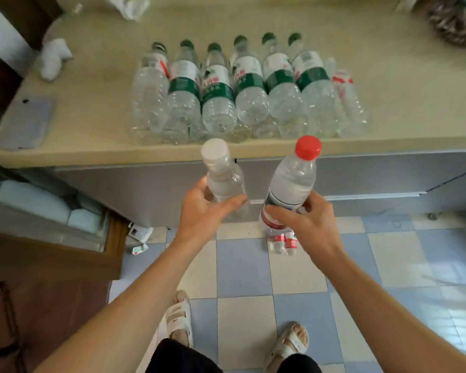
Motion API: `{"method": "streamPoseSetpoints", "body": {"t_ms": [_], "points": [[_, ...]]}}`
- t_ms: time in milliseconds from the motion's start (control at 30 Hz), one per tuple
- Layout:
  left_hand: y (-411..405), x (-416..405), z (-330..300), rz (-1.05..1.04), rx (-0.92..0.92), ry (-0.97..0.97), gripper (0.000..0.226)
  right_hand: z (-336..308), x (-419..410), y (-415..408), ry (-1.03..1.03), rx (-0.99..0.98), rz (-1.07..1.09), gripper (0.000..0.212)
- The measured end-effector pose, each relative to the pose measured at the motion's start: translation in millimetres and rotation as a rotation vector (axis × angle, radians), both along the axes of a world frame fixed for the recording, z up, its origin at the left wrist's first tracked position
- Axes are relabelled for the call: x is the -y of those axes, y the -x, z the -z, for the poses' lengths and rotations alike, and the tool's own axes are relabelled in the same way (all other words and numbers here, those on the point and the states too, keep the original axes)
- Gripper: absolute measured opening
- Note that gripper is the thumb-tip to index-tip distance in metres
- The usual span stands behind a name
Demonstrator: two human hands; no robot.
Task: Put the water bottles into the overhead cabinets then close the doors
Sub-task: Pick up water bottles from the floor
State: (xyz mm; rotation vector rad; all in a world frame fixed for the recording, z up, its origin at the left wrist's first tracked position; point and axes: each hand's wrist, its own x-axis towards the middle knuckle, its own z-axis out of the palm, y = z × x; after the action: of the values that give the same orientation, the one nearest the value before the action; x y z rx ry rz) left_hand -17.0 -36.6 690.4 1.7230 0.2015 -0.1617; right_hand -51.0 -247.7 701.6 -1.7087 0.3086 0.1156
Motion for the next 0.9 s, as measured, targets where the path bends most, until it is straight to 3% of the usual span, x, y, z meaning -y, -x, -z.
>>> {"method": "streamPoseSetpoints", "body": {"t_ms": [300, 433, 900], "points": [[-62, -112, -155, -0.027, 0.341, 0.044, 0.031, -141, -119, -58, -0.016, 0.274, 0.031, 0.051], [-96, -172, -227, -0.012, 0.486, 0.030, 0.033, -215, -180, -93, -0.044, 0.384, 0.038, 0.058], [-184, -287, -464, -0.107, 0.849, -0.050, 0.032, -449, -292, -193, -0.120, 0.721, -0.036, 0.041]]}}
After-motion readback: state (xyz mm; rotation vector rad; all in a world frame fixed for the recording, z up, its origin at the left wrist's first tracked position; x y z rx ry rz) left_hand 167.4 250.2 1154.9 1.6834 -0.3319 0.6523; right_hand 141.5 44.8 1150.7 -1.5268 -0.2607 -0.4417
